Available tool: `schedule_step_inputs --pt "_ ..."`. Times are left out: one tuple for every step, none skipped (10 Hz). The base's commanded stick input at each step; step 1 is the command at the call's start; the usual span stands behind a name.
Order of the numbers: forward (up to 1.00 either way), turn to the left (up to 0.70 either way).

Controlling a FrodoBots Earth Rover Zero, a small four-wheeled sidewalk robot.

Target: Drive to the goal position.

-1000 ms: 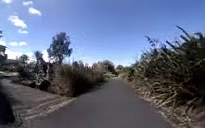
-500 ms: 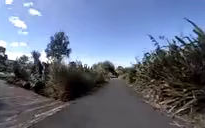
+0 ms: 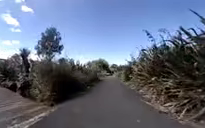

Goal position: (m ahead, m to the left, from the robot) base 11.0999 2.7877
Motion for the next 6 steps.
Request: schedule_step_inputs --pt "0.85 0.0" --pt "0.85 0.0" --pt "0.85 0.0" --pt "0.85 0.0" --pt "0.85 0.0" --pt "0.85 0.0"
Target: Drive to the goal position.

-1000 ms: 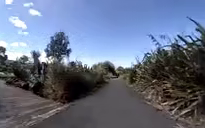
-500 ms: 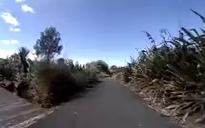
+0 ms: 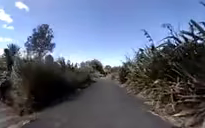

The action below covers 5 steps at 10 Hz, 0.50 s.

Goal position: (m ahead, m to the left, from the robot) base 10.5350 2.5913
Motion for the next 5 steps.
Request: schedule_step_inputs --pt "0.85 0.0" --pt "0.85 0.0" --pt "0.85 0.0" --pt "0.85 0.0" --pt "0.85 0.0"
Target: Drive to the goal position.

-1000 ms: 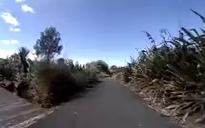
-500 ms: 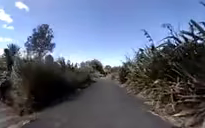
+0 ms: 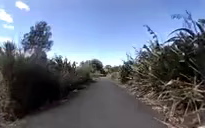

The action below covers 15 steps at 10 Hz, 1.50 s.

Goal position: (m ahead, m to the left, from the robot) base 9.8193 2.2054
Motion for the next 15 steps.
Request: schedule_step_inputs --pt "0.85 0.0" --pt "0.85 0.0" --pt "0.85 0.34" --pt "0.85 0.34" --pt "0.85 0.34" --pt "0.85 0.0" --pt "0.85 0.0" --pt "0.85 0.0" --pt "0.85 0.0" --pt "0.85 0.0" --pt "0.85 0.0" --pt "0.85 0.0" --pt "0.85 0.0" --pt "0.85 0.0" --pt "0.85 0.0"
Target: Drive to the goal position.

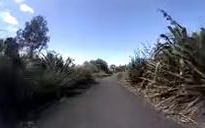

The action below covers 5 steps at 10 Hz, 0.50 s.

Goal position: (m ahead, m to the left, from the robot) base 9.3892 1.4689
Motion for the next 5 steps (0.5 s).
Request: schedule_step_inputs --pt "0.85 0.0" --pt "0.85 0.0" --pt "0.85 0.0" --pt "0.85 0.0" --pt "0.85 0.0"
